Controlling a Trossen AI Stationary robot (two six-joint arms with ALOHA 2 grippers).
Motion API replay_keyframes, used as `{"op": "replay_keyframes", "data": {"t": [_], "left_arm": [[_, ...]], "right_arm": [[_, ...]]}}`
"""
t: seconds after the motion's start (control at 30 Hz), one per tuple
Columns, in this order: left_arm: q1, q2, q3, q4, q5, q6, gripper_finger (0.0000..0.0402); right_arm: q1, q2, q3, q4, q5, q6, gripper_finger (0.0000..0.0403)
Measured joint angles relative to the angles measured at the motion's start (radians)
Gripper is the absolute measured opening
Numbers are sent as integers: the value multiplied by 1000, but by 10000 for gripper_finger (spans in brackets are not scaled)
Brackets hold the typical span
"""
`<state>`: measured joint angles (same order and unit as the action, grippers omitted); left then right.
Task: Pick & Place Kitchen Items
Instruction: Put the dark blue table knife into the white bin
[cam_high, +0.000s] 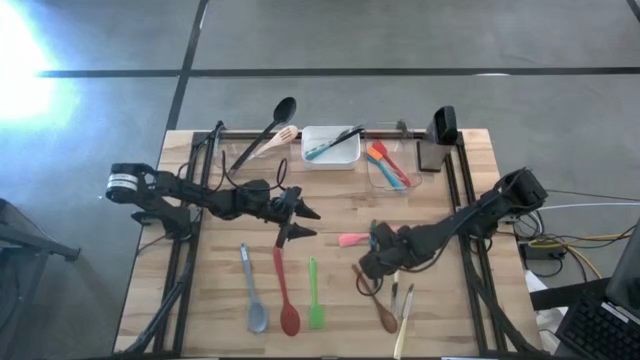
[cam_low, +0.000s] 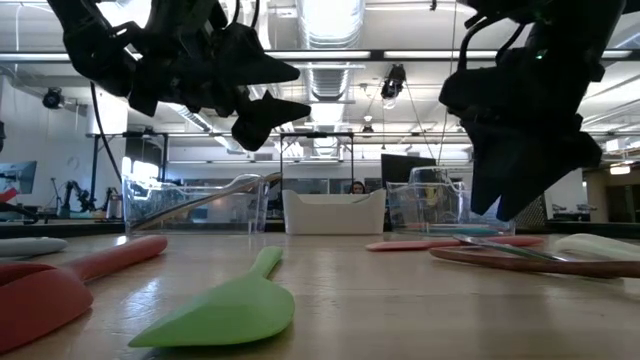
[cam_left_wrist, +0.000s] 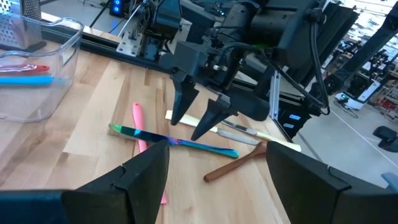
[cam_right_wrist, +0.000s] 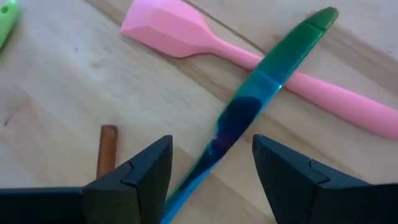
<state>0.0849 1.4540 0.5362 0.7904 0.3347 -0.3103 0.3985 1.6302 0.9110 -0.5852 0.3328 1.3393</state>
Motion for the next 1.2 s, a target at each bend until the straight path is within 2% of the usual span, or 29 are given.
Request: {"op": "replay_keyframes", "data": {"t": [0.47, 0.93, 1.1, 1.2], "left_arm": [[0, 0, 0, 1, 0, 0, 271], [0, 0, 0, 2, 0, 0, 271], [0, 0, 0, 3, 0, 0, 271], [0, 0, 0, -3, 0, 0, 271]], "right_arm": [[-18, 9, -74, 100, -21, 6, 273], [-31, 16, -109, 165, -19, -5, 249], [-36, 97, -72, 156, -10, -55, 241], [-40, 155, -20, 86, -12, -60, 235]]}}
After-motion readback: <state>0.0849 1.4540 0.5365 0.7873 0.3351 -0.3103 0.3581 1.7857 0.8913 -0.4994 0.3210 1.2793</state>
